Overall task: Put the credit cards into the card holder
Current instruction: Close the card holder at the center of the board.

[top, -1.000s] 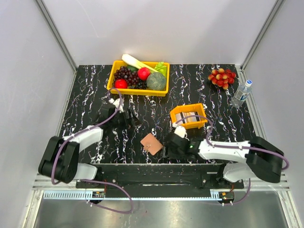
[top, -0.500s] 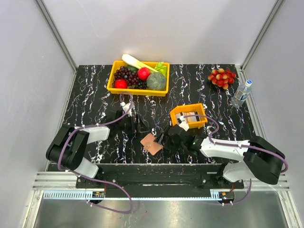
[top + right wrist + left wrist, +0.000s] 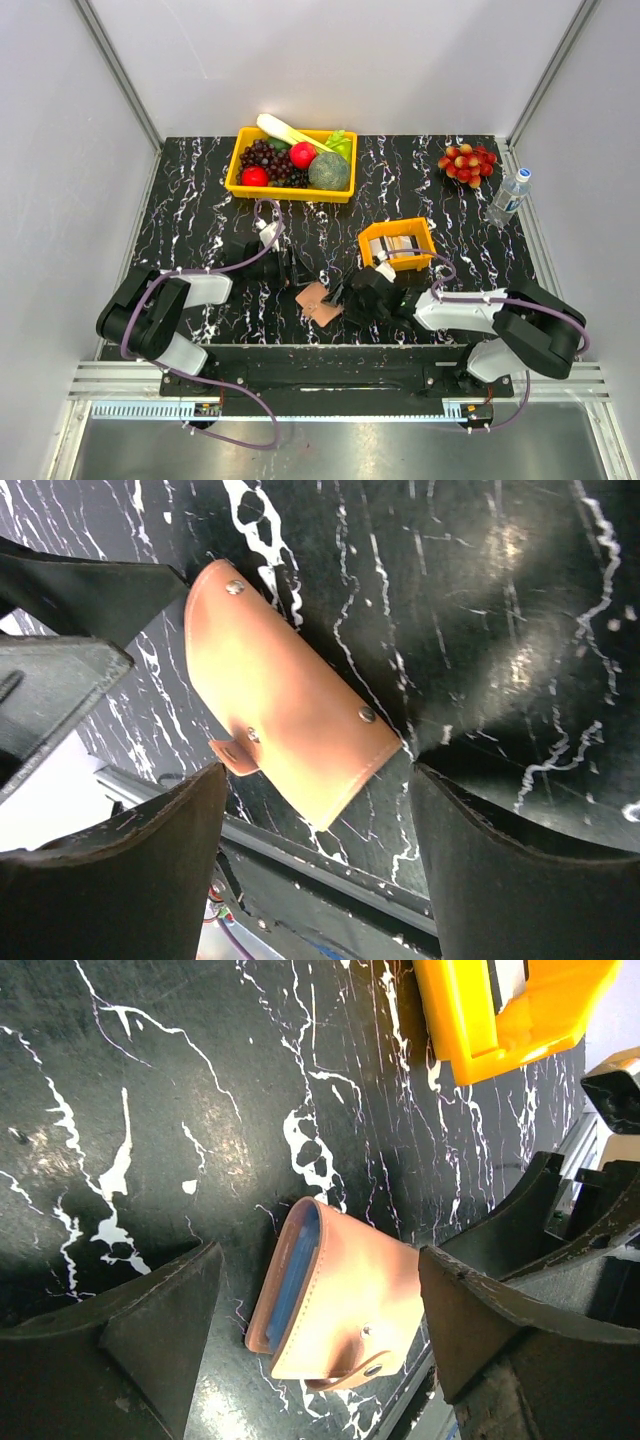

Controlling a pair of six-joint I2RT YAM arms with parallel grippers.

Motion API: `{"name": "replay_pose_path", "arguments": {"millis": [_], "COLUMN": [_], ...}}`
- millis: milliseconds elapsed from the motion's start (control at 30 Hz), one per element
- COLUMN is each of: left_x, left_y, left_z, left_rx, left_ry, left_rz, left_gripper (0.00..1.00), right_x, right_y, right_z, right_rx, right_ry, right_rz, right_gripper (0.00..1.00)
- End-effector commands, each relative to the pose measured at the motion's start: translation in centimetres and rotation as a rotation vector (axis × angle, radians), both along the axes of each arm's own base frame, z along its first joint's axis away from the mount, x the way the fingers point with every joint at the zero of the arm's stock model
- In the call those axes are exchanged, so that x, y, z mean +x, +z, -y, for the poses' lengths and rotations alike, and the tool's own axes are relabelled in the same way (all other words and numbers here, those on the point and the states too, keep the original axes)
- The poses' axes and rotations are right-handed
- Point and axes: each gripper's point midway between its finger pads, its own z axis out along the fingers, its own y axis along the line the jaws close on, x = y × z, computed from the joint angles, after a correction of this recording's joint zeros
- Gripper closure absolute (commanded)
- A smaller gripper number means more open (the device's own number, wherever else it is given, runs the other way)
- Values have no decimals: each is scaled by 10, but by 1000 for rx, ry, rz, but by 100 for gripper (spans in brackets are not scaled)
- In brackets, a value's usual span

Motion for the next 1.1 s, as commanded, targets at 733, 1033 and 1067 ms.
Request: {"name": "replay_pose_path", "arguments": {"millis": [733, 1033, 1067], "left_x": [-73, -88, -88], "left_y": [-12, -3, -5], "left_z": [-7, -14, -16], "left_rx": [-15, -15, -1], "left_ry": [192, 243, 249], "left_rz": [-90, -79, -81], "left_gripper": [20, 21, 20], "right_x": [99, 140, 141], "right_y": [14, 29, 31], "right_z": [-76, -69, -68], "right_rx": [-25, -86, -80], "right_ry": [321, 371, 377], "right_rz": [119, 185, 181], "right_gripper": [21, 21, 21]}}
